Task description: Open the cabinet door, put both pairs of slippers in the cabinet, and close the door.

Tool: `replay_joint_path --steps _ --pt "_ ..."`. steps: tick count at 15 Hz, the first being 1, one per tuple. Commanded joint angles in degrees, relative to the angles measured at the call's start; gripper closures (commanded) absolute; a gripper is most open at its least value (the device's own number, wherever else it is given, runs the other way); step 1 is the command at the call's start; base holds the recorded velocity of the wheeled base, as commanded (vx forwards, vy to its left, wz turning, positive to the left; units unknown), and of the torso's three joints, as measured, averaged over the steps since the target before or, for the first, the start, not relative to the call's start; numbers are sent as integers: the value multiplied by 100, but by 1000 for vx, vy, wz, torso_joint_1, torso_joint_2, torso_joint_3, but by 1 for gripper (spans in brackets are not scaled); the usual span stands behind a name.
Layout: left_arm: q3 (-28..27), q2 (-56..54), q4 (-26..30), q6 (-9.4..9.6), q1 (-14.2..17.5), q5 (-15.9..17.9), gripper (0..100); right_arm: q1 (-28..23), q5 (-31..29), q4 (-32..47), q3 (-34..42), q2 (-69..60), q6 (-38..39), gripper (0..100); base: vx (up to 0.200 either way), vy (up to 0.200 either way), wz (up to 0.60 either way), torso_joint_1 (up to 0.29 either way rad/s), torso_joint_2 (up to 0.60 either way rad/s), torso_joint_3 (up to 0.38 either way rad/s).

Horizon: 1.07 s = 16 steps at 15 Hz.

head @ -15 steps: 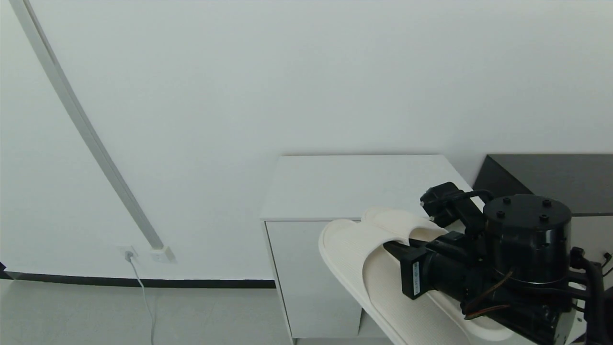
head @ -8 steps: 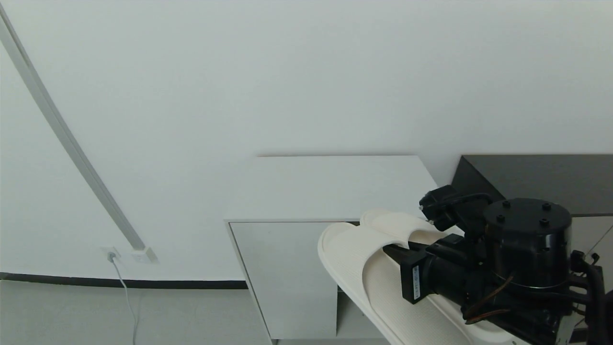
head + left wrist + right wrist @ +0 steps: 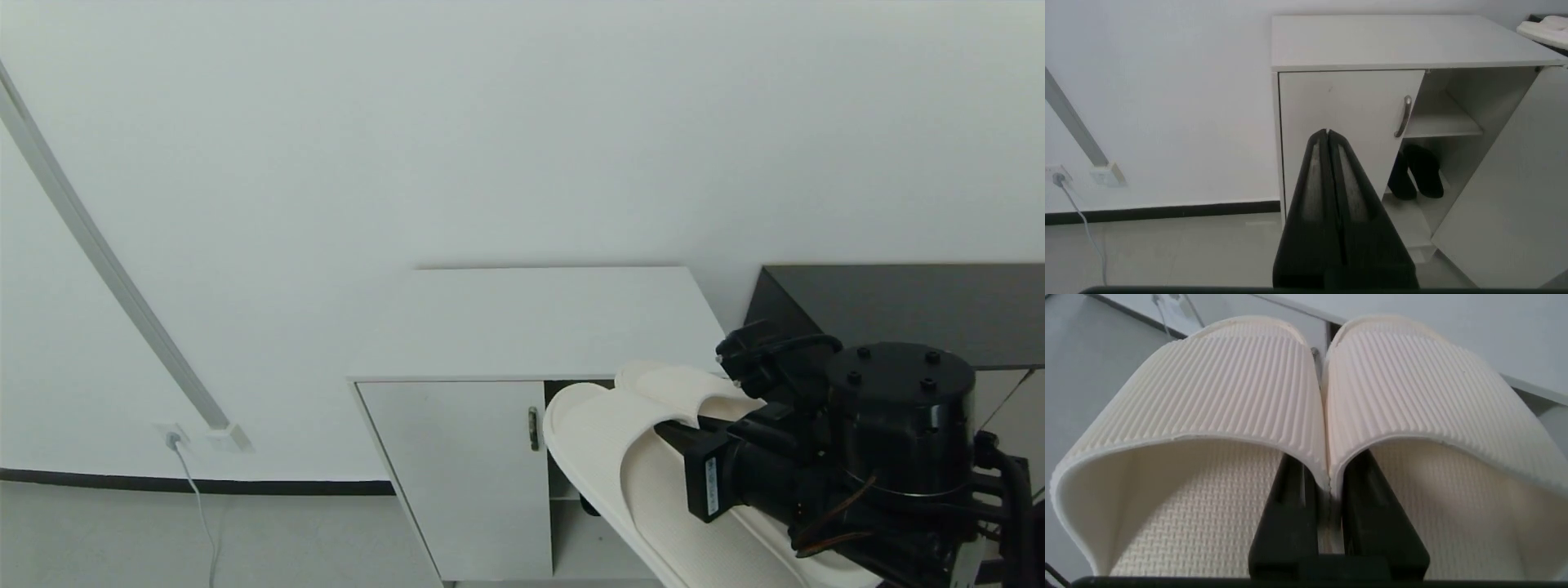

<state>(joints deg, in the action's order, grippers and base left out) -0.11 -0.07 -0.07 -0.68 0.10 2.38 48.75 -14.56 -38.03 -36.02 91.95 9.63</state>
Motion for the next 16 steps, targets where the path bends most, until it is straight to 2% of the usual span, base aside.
replay_joint_path --steps 1,11,16 --pt "2 7 -1 -2 -1 0 100 12 5 -2 -1 16 -5 100 0 0 0 0 0 0" --pt "2 7 -1 -2 -1 0 100 12 -3 -2 34 86 -5 100 0 0 0 0 0 0" --pt "2 7 -1 -2 -1 0 100 12 5 -2 69 95 -5 100 0 0 0 -133 312 166"
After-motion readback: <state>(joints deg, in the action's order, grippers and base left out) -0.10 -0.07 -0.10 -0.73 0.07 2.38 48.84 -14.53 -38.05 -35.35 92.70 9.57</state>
